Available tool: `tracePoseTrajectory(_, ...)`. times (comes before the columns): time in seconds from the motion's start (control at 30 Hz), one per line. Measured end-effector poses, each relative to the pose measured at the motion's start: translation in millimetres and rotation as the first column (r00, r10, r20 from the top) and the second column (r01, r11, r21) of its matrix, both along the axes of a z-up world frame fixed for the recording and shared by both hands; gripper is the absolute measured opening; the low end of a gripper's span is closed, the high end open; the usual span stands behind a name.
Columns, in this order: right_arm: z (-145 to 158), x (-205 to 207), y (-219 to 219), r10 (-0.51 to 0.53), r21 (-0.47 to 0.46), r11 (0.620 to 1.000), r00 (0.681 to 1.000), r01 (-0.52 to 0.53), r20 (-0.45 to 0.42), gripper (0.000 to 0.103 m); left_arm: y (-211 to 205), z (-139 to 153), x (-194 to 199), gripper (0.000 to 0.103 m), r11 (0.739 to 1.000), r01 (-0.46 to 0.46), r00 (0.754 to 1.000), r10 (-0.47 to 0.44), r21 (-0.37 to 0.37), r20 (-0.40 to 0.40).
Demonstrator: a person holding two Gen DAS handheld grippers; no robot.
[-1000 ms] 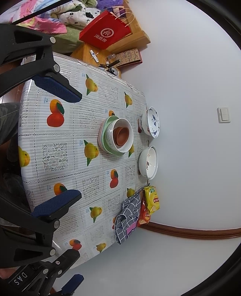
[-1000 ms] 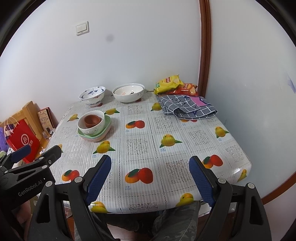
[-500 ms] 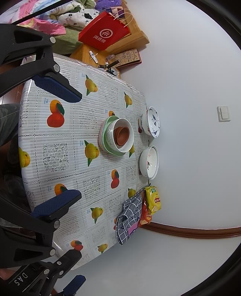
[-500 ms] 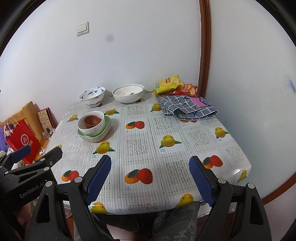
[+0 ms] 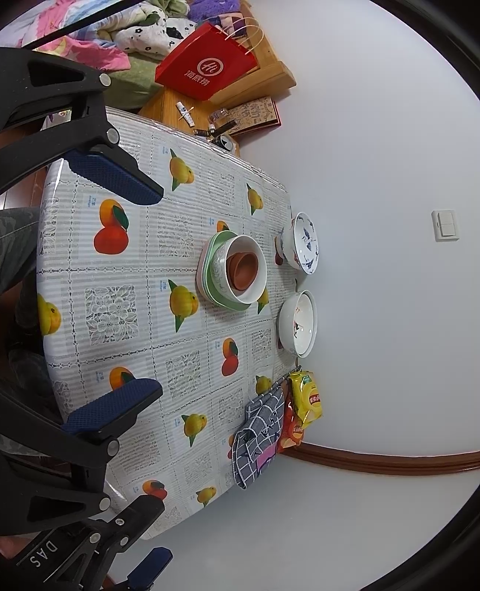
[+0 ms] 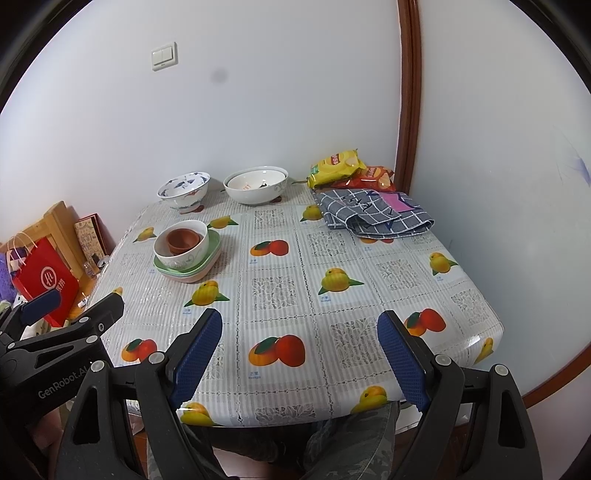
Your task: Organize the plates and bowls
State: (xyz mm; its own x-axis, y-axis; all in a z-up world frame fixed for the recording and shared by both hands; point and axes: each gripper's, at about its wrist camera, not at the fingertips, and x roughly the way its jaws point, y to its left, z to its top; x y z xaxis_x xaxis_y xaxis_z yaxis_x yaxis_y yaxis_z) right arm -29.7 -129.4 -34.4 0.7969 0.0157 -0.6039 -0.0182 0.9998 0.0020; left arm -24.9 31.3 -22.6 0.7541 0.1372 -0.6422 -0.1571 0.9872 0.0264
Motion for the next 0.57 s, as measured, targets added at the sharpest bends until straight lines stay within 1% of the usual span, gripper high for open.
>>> tracePoseTrajectory(0.57, 1.5, -6.2, 0.8, 0.006, 0.007, 1.0, 1.0, -0.006, 0.021, 0.085, -0.8, 1.4, -0.3, 0.095, 1.0, 0.009, 1.0, -0.009, 0.004, 0.005)
